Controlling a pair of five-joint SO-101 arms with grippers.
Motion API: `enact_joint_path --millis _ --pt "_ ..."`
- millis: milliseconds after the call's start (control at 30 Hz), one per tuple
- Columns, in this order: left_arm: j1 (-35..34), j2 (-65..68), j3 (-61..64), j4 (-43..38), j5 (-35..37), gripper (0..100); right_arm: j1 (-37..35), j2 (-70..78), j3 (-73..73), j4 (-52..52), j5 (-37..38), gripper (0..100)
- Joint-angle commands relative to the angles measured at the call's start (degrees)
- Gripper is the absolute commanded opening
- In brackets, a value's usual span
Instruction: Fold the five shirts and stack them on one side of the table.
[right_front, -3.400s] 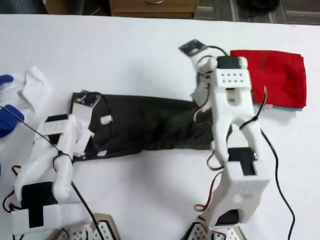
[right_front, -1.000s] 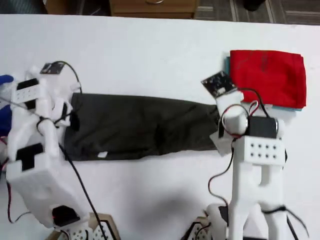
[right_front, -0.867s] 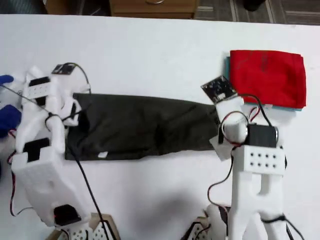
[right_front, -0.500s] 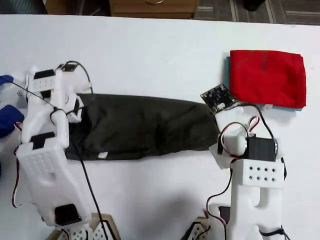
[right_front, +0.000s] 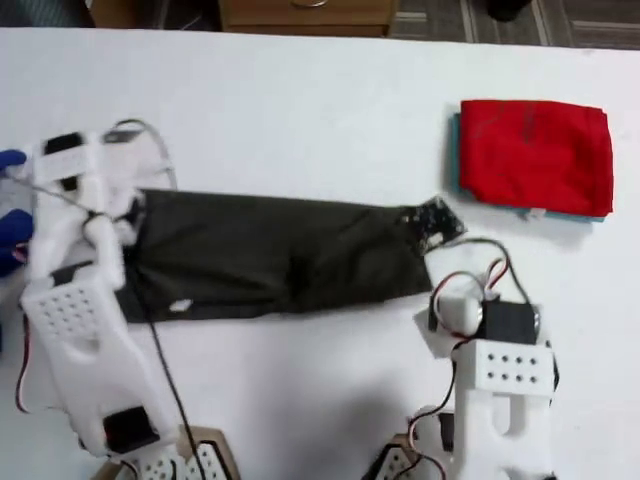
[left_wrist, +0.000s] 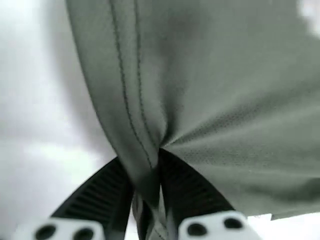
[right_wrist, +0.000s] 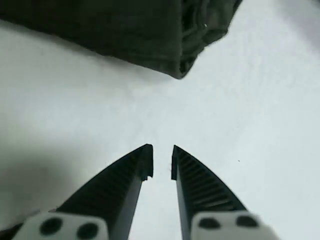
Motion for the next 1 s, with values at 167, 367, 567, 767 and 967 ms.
enact_joint_path --millis 167,367,567,767,967 --pt "-6.59 -1.05 -11.65 8.97 -3.52 2 7.69 -5.67 9.23 -11.65 0.62 7.4" --pt "-0.7 -10.29 -3.38 9.05 -3.16 2 12.53 -5.67 22.77 -25.01 0.62 7.4" --pt "12.31 -29.01 11.03 8.97 -0.18 2 14.29 -6.11 27.16 -30.29 0.18 7.4" --pt "31.21 -36.75 13.05 8.88 3.6 2 14.29 -6.2 27.87 -30.29 0.09 7.4" --pt "44.84 -31.47 4.44 7.03 5.27 2 14.29 -6.2 27.96 -30.29 0.0 7.4"
